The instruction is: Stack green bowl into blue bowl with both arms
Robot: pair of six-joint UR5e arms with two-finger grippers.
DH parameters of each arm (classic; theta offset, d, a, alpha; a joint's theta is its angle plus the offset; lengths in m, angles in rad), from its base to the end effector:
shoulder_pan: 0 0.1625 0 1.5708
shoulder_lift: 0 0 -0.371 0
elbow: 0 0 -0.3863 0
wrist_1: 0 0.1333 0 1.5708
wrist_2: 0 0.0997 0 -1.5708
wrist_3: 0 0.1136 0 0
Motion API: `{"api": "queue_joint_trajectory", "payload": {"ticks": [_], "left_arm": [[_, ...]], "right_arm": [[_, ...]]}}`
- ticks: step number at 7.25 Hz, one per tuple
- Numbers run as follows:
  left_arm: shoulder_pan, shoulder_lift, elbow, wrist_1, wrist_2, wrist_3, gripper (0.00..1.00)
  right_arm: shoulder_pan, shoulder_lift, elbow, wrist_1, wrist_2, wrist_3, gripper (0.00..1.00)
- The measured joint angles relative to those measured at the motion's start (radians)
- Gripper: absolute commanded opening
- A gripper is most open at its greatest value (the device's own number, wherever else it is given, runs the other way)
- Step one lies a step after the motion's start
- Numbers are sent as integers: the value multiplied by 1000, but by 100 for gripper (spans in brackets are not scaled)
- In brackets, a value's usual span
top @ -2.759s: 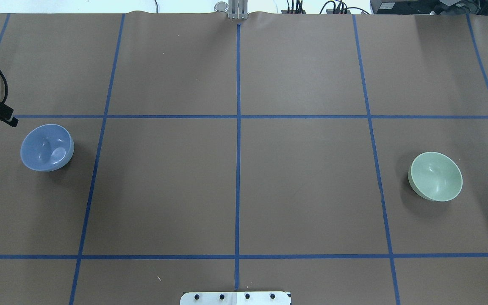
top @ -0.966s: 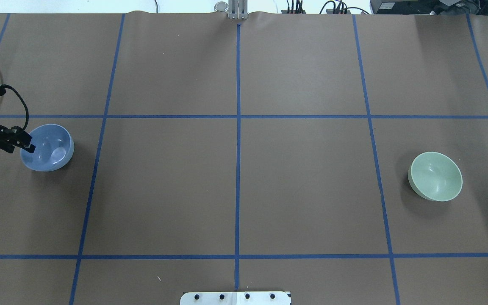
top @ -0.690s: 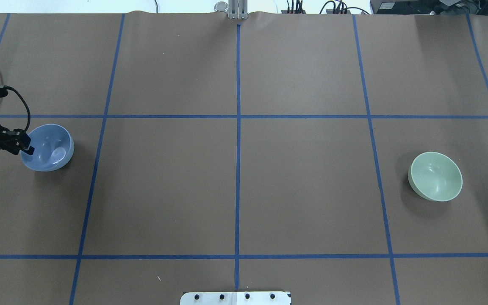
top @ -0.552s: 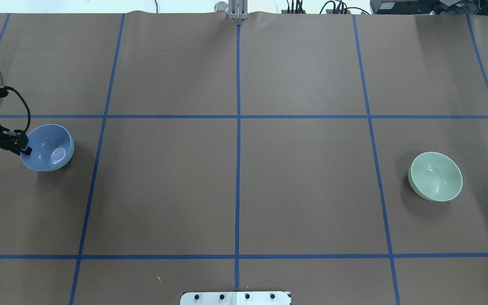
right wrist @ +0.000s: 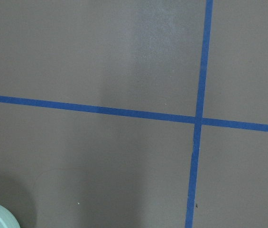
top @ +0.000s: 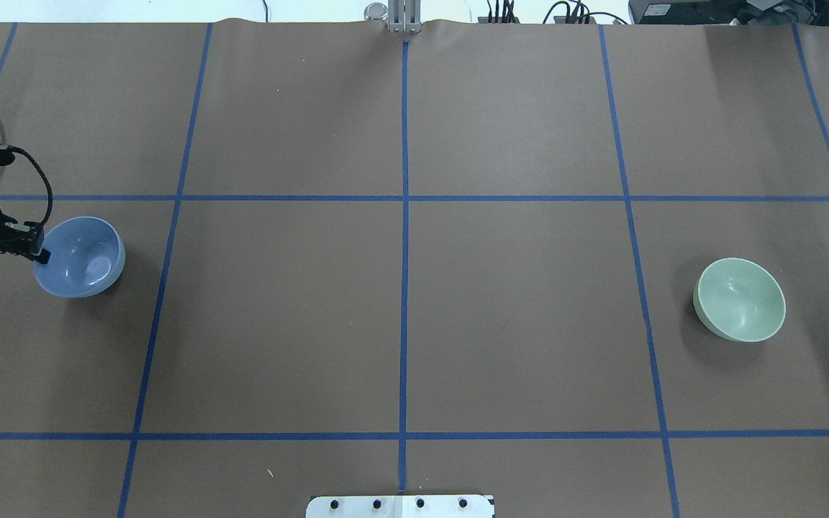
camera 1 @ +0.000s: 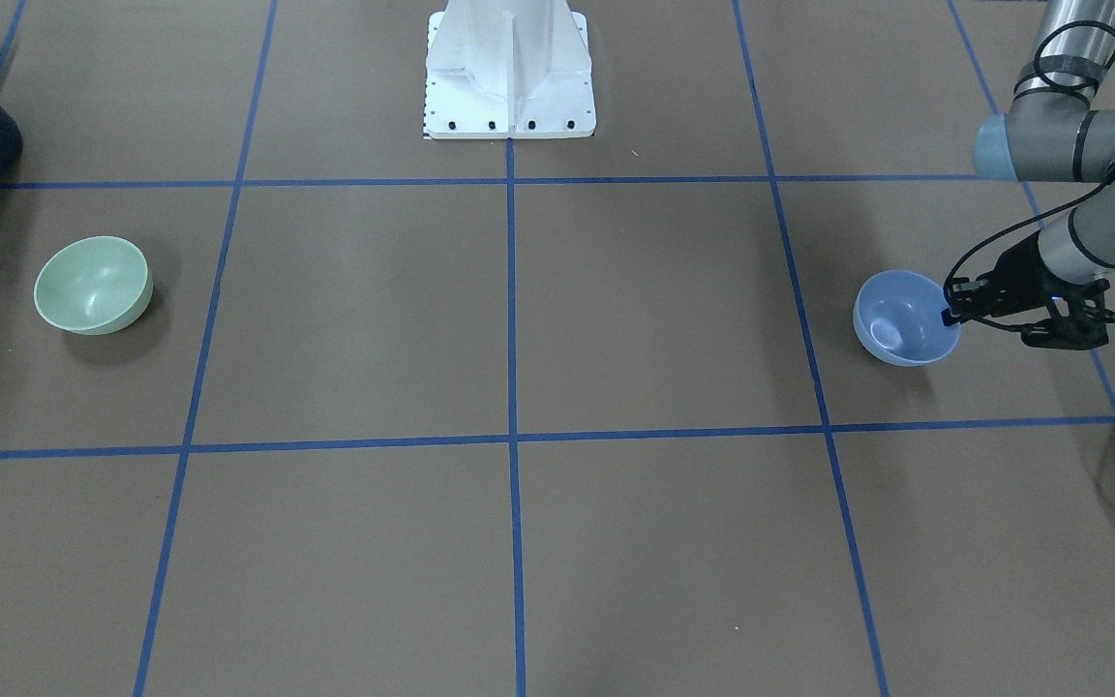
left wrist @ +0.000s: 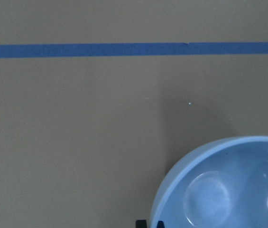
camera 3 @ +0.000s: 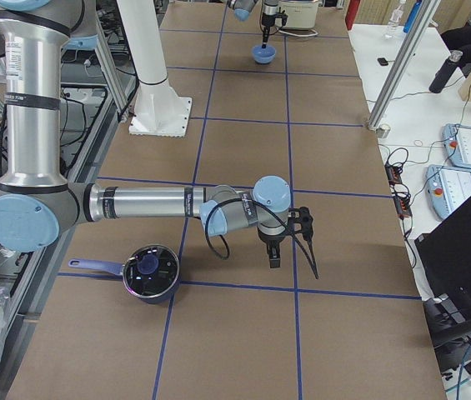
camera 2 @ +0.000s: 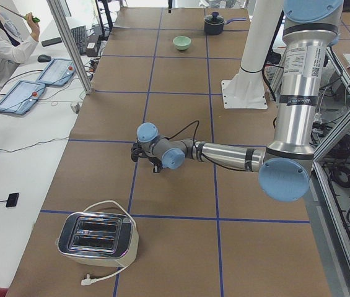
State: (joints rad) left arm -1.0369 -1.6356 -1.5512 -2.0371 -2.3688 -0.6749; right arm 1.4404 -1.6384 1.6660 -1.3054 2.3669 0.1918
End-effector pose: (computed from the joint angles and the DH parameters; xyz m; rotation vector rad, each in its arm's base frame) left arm 0.2279 -0.4876 0.5356 -0.0451 0.9154 0.0730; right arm -0.0107 -0.4822 0.5693 0.1469 -0.8241 -0.0588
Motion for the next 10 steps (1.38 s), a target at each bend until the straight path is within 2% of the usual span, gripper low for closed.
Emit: {"api": "queue_joint_trajectory", "payload": {"ticks": [2, 5, 8, 10], "left_arm": [[0, -4, -29, 2, -16, -39, 12], [0, -40, -108, 14, -101, -236, 12], [47, -233, -116, 97, -101, -495, 12], [151, -395, -112, 219, -14, -605, 12]], "right_arm": [[0, 0, 0, 0, 0, 0, 100], [0, 0, 0, 1, 0, -3, 100], [-3, 3, 1, 1, 1, -11, 100], [-16, 23, 1, -2, 7, -1, 100]]}}
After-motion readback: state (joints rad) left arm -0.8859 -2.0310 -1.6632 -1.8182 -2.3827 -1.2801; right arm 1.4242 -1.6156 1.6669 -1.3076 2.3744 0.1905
